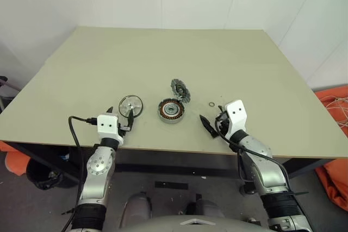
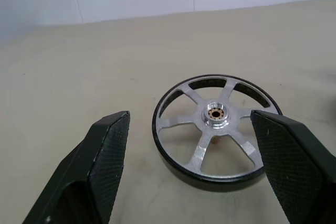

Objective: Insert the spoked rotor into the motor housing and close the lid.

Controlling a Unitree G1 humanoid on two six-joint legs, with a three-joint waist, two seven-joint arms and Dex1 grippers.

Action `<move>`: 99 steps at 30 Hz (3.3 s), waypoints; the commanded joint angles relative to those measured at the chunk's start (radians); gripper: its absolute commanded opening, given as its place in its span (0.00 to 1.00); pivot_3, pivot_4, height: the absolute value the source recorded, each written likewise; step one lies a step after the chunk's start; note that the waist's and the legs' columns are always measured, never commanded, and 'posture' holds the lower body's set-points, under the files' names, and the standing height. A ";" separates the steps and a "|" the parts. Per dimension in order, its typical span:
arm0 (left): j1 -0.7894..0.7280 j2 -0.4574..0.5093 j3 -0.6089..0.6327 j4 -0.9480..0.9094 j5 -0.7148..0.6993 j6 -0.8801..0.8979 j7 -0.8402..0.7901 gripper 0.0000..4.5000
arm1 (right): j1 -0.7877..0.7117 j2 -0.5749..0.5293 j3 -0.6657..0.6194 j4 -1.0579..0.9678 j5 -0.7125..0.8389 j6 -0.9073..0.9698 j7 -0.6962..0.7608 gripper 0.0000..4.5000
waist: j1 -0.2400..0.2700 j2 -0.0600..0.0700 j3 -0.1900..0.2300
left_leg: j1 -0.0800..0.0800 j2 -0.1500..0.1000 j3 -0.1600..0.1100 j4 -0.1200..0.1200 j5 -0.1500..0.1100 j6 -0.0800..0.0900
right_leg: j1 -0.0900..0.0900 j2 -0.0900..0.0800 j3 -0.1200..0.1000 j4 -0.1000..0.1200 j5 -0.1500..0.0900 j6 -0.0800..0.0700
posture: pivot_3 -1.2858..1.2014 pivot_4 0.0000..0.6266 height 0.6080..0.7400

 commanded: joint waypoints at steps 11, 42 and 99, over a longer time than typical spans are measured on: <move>0.008 0.009 -0.029 -0.066 -0.011 -0.014 -0.055 0.87 | -0.018 -0.020 -0.027 -0.062 0.011 0.056 -0.002 1.00 | 0.000 0.000 0.000 | 0.000 0.000 0.000 0.000 0.000 0.000 | 0.000 0.000 0.000 0.000 0.000 0.000 | 0.52 0.00 1.00; 0.008 0.009 -0.032 -0.055 -0.019 -0.009 -0.055 0.87 | -0.323 0.039 -0.018 0.066 -0.029 0.462 -0.127 1.00 | 0.000 0.002 0.001 | 0.001 0.000 0.000 0.000 0.001 -0.002 | 0.000 0.000 0.000 0.003 0.002 -0.004 | 0.52 0.00 1.00; 0.008 -0.004 -0.043 -0.062 -0.028 0.002 -0.061 0.87 | -0.213 -0.115 0.116 -0.239 0.086 0.501 0.247 0.13 | 0.002 0.003 0.001 | 0.002 0.001 0.000 0.001 0.002 -0.003 | 0.000 0.000 0.000 0.003 -0.001 0.002 | 0.52 0.00 1.00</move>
